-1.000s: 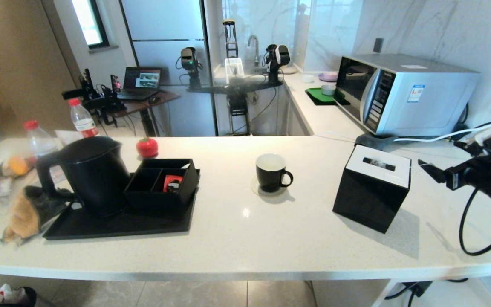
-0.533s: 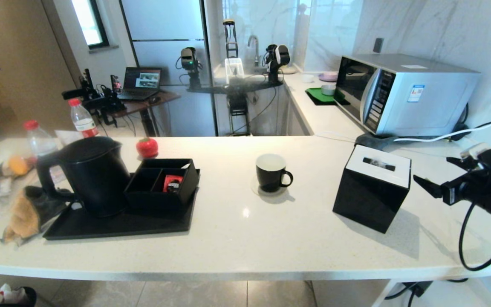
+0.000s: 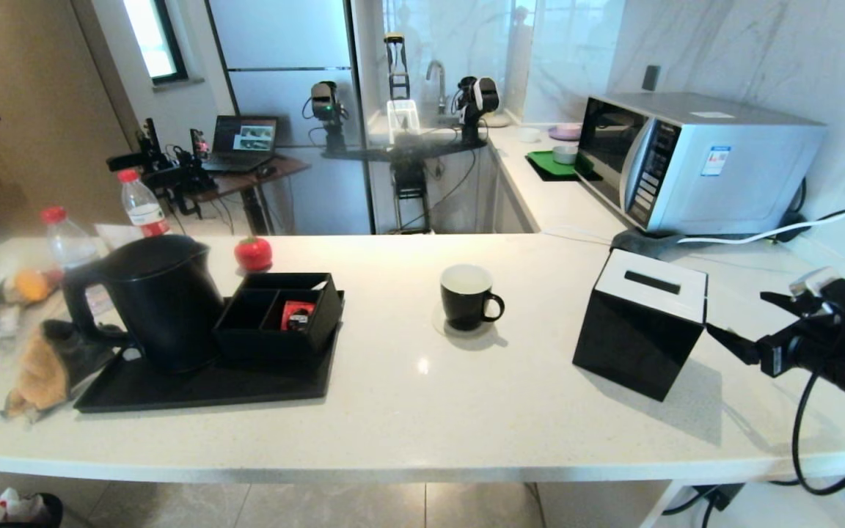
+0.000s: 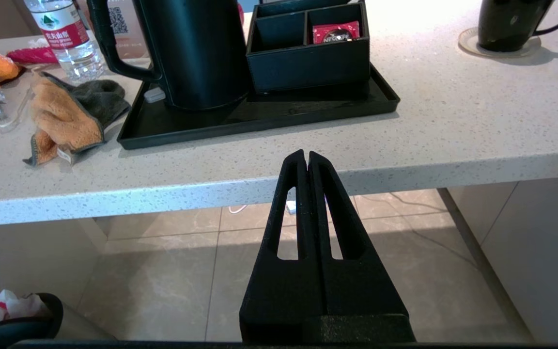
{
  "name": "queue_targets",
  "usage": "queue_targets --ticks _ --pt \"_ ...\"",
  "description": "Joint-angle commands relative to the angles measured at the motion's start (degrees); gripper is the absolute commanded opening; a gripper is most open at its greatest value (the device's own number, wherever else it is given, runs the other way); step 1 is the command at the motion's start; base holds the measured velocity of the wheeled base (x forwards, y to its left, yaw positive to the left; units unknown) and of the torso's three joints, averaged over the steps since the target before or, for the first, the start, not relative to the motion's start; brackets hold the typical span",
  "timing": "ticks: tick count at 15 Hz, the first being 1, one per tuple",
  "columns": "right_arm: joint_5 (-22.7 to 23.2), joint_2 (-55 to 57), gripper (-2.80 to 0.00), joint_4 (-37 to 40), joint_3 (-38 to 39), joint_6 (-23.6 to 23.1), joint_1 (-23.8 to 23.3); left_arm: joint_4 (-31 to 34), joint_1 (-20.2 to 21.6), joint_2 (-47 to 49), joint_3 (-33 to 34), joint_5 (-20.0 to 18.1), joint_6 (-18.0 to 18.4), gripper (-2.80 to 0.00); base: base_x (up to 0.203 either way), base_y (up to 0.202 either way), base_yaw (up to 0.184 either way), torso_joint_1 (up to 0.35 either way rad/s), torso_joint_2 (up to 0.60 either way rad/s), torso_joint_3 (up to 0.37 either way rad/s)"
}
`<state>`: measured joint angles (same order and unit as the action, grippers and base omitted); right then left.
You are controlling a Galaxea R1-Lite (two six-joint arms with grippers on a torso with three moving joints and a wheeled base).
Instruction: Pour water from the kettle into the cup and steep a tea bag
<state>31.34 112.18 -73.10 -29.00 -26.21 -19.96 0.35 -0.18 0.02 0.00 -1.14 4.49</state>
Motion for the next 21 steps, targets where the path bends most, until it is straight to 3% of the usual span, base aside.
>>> queue_targets --ticks 1,7,13,21 --pt "0.3 -0.54 0.0 -0.71 1.6 -0.16 -0.06 0.0 0.01 -0.02 0.0 0.0 0.0 -2.8 0.0 0.0 0.0 0.0 0.0 0.0" --pt "5.81 -2.58 0.0 -0.82 3.42 -0.08 0.01 0.0 0.01 -0.02 0.0 0.0 0.0 -2.8 0.0 0.0 0.0 0.0 0.0 0.0" --pt "6.24 -4.27 0.0 -0.69 2.9 0.24 -0.27 0.0 0.01 -0.02 0.0 0.0 0.0 -2.8 0.0 0.0 0.0 0.0 0.0 0.0" --pt "6.12 -3.98 0.0 -0.82 1.71 0.31 -5.09 0.0 0.01 -0.02 0.0 -0.09 0.0 -2.8 0.0 0.0 0.0 0.0 0.0 0.0"
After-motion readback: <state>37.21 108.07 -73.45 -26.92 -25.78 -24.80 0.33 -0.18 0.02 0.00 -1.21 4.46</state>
